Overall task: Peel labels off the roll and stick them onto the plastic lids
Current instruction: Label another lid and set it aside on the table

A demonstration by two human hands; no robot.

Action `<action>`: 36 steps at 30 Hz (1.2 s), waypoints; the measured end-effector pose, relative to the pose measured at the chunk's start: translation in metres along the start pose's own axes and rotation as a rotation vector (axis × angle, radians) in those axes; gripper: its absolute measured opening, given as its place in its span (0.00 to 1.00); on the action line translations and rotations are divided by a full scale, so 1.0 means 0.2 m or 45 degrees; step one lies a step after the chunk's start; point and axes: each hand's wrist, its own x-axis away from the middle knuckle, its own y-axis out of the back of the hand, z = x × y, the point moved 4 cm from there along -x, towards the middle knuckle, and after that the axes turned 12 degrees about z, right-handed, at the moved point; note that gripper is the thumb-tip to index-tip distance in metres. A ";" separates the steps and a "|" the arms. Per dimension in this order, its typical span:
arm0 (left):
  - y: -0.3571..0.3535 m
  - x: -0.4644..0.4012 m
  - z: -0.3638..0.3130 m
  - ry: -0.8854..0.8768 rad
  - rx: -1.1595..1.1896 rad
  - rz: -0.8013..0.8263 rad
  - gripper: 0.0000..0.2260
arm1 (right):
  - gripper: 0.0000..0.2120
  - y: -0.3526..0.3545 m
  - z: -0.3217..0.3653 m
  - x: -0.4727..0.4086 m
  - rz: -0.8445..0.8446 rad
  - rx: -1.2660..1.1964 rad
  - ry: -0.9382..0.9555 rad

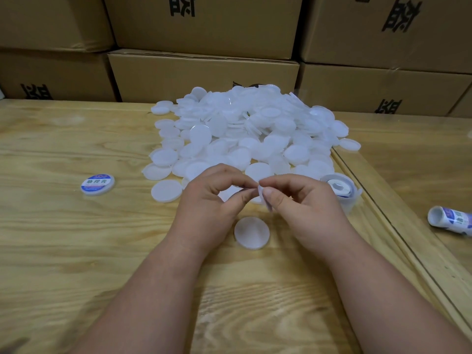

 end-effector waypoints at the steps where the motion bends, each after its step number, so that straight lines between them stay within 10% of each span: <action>1: 0.00 0.00 0.00 0.004 0.000 0.008 0.04 | 0.05 0.00 0.00 0.00 -0.001 0.013 0.011; 16: 0.00 0.00 0.00 0.024 0.062 0.055 0.04 | 0.05 0.01 -0.01 0.00 0.110 -0.038 0.038; 36: 0.14 0.09 0.13 0.450 0.303 -0.127 0.05 | 0.08 0.08 0.04 0.01 -0.377 -0.079 0.244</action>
